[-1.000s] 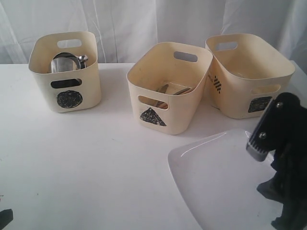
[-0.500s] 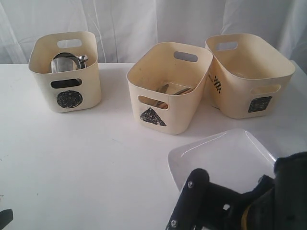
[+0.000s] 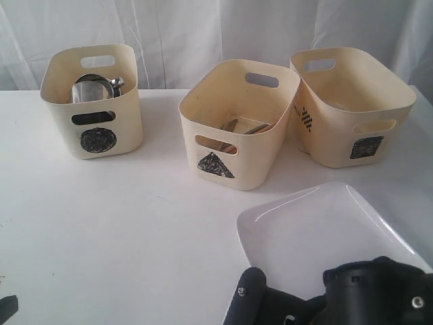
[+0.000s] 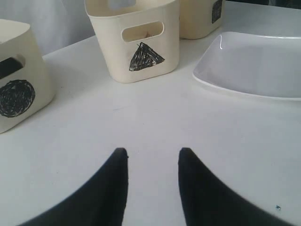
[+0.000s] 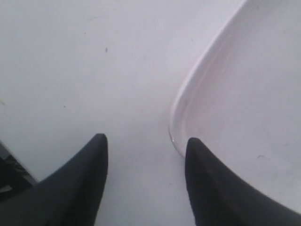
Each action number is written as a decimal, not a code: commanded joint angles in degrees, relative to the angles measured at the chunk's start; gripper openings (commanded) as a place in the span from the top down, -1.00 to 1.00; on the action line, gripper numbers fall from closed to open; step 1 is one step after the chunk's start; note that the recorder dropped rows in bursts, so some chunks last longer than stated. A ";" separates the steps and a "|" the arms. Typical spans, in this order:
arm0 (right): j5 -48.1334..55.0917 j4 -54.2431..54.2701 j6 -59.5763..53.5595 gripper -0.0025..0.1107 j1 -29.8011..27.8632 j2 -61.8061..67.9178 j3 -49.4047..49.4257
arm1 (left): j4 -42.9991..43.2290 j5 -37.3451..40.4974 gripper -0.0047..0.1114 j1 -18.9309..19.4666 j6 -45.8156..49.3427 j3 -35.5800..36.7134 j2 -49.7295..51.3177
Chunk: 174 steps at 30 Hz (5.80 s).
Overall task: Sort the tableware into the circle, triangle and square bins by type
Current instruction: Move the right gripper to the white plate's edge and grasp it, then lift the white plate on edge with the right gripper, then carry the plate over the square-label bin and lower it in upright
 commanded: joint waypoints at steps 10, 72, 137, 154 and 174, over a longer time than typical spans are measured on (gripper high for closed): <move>-4.31 -5.37 1.76 0.09 0.29 5.35 3.92 | -0.66 -0.34 0.20 -0.31 -0.02 0.24 -0.26; 5.71 3.41 7.26 0.96 3.34 -28.07 -5.64 | -0.66 -0.34 0.20 -0.31 -0.02 0.24 -0.26; 10.93 -31.82 0.77 0.96 3.34 -35.54 -29.95 | -0.66 -0.34 0.20 -0.31 -0.02 0.24 -0.26; 11.04 -31.97 0.35 0.96 3.10 -29.54 -31.69 | -0.66 -0.34 0.20 -0.31 -0.02 0.24 -0.26; 0.13 -27.83 -1.87 0.96 -14.15 -23.46 -31.69 | -0.66 -0.34 0.20 -0.31 -0.02 0.24 -0.26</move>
